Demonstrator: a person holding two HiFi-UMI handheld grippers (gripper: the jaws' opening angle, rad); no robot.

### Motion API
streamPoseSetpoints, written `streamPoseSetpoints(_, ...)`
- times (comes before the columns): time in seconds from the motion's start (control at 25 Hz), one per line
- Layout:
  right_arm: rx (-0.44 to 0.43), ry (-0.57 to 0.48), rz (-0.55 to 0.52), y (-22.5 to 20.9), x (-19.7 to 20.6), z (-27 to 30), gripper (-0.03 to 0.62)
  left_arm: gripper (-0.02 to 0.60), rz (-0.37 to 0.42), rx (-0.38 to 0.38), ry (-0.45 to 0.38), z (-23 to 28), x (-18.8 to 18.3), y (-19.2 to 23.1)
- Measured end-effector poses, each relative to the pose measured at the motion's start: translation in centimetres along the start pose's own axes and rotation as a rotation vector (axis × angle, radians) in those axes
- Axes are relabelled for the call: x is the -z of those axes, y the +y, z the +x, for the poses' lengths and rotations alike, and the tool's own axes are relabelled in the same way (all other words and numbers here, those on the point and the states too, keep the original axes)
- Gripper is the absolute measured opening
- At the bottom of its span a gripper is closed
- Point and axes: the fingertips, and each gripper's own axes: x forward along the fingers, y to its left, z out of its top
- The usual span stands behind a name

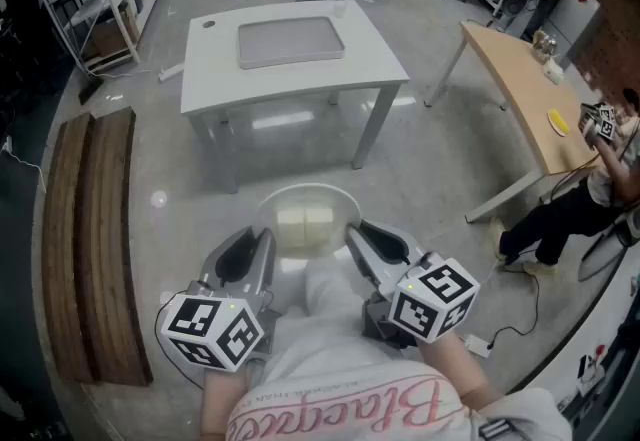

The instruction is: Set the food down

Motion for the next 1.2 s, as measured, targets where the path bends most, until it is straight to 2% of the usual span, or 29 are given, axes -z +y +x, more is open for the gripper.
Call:
streamPoseSetpoints(0.52,0.045,0.002,0.034,-2.3,-1.1,1.0,0.051,0.071,0.019,-0.003,0.015,2.8,-1.0,-0.1)
streamPoseSetpoints(0.76,0.031,-0.018,0.046,-3.2,-2.4,2.9,0.049,0.071,0.024,-0.011,0.017,4.5,-2.2,1.2)
streamPoseSetpoints(1.2,0.003,0.008,0.057,-6.0,-4.3,7.6,0.049,0.07,0.005,-0.044,0.052,8.6,-3.4,4.1)
